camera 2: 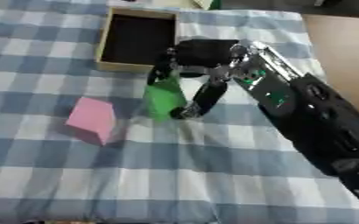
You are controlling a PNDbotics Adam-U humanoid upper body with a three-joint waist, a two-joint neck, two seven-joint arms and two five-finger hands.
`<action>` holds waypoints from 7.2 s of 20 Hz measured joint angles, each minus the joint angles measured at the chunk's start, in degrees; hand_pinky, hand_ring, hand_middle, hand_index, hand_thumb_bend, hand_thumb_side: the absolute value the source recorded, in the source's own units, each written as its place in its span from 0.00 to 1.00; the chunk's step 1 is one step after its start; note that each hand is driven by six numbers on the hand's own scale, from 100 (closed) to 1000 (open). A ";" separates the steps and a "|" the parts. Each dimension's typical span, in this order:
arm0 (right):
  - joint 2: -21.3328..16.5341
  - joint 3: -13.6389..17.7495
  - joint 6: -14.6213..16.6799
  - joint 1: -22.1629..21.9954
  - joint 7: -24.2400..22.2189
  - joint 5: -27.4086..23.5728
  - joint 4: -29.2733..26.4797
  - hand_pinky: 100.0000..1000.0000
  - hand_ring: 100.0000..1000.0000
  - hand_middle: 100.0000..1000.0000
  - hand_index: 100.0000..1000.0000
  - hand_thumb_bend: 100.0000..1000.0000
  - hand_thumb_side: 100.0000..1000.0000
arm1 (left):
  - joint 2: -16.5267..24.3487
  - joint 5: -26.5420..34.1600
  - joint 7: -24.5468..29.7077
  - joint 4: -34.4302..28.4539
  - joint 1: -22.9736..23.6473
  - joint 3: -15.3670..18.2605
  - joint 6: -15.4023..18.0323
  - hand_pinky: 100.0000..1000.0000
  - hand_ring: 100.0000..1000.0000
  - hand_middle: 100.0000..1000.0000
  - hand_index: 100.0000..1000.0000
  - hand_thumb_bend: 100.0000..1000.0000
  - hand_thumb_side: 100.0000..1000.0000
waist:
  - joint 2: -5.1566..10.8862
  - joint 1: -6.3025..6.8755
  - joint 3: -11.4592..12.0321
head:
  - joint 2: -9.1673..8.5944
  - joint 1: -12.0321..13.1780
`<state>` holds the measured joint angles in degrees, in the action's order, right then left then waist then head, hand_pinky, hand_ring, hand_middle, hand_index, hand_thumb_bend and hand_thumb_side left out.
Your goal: Pick up objects on the table and place them in the box.
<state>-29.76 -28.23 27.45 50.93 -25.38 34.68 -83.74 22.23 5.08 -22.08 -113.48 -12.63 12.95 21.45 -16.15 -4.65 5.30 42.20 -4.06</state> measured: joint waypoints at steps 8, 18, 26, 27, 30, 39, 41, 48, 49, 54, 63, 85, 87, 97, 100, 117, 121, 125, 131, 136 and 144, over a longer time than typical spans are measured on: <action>1.55 2.27 -1.01 6.82 2.45 4.15 2.57 0.73 0.60 0.22 0.51 0.00 0.15 | 0.00 0.00 0.00 0.00 0.00 0.01 0.00 0.56 0.48 0.57 0.71 0.00 0.88 | 0.11 0.04 0.27 | -0.25 0.11; 11.08 6.94 -2.69 18.11 5.72 14.48 18.04 0.73 0.60 0.28 0.52 0.00 0.17 | 0.00 0.27 0.10 0.00 -0.43 -0.01 0.09 0.56 0.48 0.57 0.71 0.00 0.88 | -0.18 0.41 1.16 | -1.52 -0.50; 17.43 13.88 -5.83 23.20 11.11 28.53 31.24 0.73 0.60 0.30 0.53 0.00 0.15 | -0.02 0.46 0.29 0.00 -0.68 -0.02 0.22 0.55 0.48 0.57 0.71 0.00 0.88 | -0.97 0.61 1.78 | -2.56 -2.13; 17.87 14.71 -6.25 23.42 11.95 30.04 32.62 0.73 0.60 0.30 0.53 0.00 0.15 | -0.03 0.46 0.30 0.00 -0.77 -0.02 0.22 0.55 0.48 0.57 0.71 0.00 0.88 | -1.00 0.61 1.78 | -2.73 -2.34; 19.13 17.20 -7.69 24.23 14.16 33.84 36.21 0.73 0.60 0.29 0.53 0.00 0.15 | -0.04 0.46 0.31 0.00 -0.96 -0.02 0.22 0.55 0.48 0.57 0.71 0.00 0.88 | -1.25 0.61 1.78 | -3.17 -2.74; 22.19 21.26 -9.33 24.72 15.23 37.84 43.67 0.75 0.67 0.39 0.60 0.00 0.20 | -0.45 0.47 0.33 0.00 -0.98 -0.03 0.22 0.55 0.48 0.57 0.71 0.00 0.88 | -1.50 0.79 1.87 | -3.53 -3.00; 22.59 21.55 -9.08 24.73 14.75 38.07 45.09 0.76 0.71 0.44 0.65 0.04 0.23 | -0.51 0.47 0.34 0.00 -0.98 -0.03 0.21 0.55 0.48 0.57 0.71 0.00 0.88 | -1.50 0.91 1.88 | -3.53 -2.99; 23.67 22.86 -9.64 24.93 14.89 39.96 48.98 0.78 0.81 0.62 0.79 0.17 0.27 | -0.53 0.47 0.34 0.00 -0.98 -0.03 0.20 0.55 0.48 0.57 0.71 0.00 0.88 | -1.56 1.07 2.05 | -3.56 -2.95; 23.81 23.01 -10.05 24.98 15.21 40.61 49.17 0.80 0.83 0.64 0.80 0.20 0.28 | -0.53 0.47 0.35 0.00 -0.98 -0.03 0.20 0.55 0.48 0.57 0.71 0.00 0.88 | -1.57 1.09 2.07 | -3.56 -2.94; 23.95 23.32 -13.00 24.99 17.41 44.95 49.35 0.82 0.85 0.68 0.84 0.32 0.29 | -0.65 0.47 0.45 0.00 -0.97 -0.03 0.09 0.55 0.48 0.57 0.71 0.00 0.88 | -1.72 1.28 2.12 | -3.56 -2.86; 23.93 23.86 -16.05 24.94 18.75 48.46 46.48 0.83 0.86 0.68 0.86 0.41 0.32 | -0.98 0.47 0.58 0.00 -0.97 -0.03 -0.03 0.55 0.48 0.57 0.71 0.00 0.88 | -1.79 1.31 1.95 | -3.55 -2.59; 14.35 26.50 -10.58 24.10 22.98 36.62 29.13 0.76 0.76 0.51 0.77 0.24 0.56 | 9.58 -5.77 7.01 0.00 -4.23 -4.74 -3.11 0.57 0.50 0.62 0.79 0.00 0.83 | -2.22 2.81 0.51 | -3.46 -0.59; 12.16 28.04 -10.22 22.78 24.65 34.92 26.43 0.76 0.76 0.51 0.77 0.26 0.58 | 12.21 -7.48 8.66 -0.01 -5.00 -7.02 -4.41 0.58 0.52 0.63 0.80 0.00 0.84 | -2.64 2.93 0.02 | -3.50 -0.56; 5.42 29.83 -14.06 13.83 33.23 26.34 12.47 0.76 0.75 0.51 0.75 0.27 0.61 | 26.08 -16.06 17.28 0.24 -8.87 -20.81 -12.36 0.62 0.61 0.68 0.85 0.11 0.86 | -3.80 2.77 -2.08 | -4.49 0.72; 4.73 29.53 -16.34 11.35 35.88 23.68 8.17 0.76 0.75 0.51 0.75 0.27 0.61 | 30.32 -18.76 19.96 0.41 -9.74 -25.17 -14.91 0.64 0.66 0.71 0.88 0.28 0.84 | -4.06 2.75 -2.65 | -4.55 1.37; 2.61 25.56 -29.20 3.45 38.65 9.48 -13.48 0.77 0.75 0.49 0.75 0.23 0.64 | 37.77 -32.82 34.12 -0.30 -15.31 -38.34 -22.51 0.68 0.74 0.74 0.92 0.45 0.66 | -4.38 2.21 -3.56 | -5.02 3.68; 2.07 25.69 -30.26 2.68 37.49 5.94 -14.85 0.77 0.74 0.49 0.74 0.23 0.64 | 35.51 -35.55 37.68 0.69 -18.18 -40.17 -23.20 0.69 0.77 0.74 0.92 0.51 0.66 | -4.37 2.21 -3.56 | -5.02 3.94; 1.67 26.06 -30.52 1.89 37.04 3.31 -14.97 0.76 0.74 0.48 0.74 0.23 0.65 | 33.86 -37.65 41.45 1.80 -20.16 -40.49 -22.64 0.71 0.78 0.75 0.93 0.52 0.66 | -4.36 2.28 -3.51 | -5.02 3.97; 1.64 26.34 -30.56 1.43 37.00 2.03 -15.22 0.76 0.74 0.48 0.74 0.22 0.65 | 32.36 -37.84 47.53 1.82 -22.24 -40.25 -20.92 0.73 0.81 0.76 0.94 0.47 0.66 | -4.35 2.44 -3.54 | -5.02 3.95; 1.64 26.51 -30.74 1.13 36.84 1.95 -15.27 0.76 0.73 0.48 0.73 0.22 0.65 | 30.37 -37.85 52.40 3.22 -25.29 -40.29 -16.93 0.73 0.83 0.77 0.94 0.43 0.66 | -4.35 2.59 -3.73 | -5.02 3.93; 1.64 26.83 -31.05 0.91 36.86 1.71 -15.36 0.76 0.73 0.47 0.73 0.22 0.66 | 29.16 -38.05 60.13 5.04 -27.87 -40.29 -10.30 0.76 0.86 0.79 0.95 0.43 0.67 | -4.35 3.16 -3.87 | -5.02 3.93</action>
<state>-28.12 -1.40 -3.60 51.84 11.48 36.39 -99.11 51.39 -32.97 38.05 -108.45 -40.50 -27.34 11.15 -20.50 -1.49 1.43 37.19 -0.13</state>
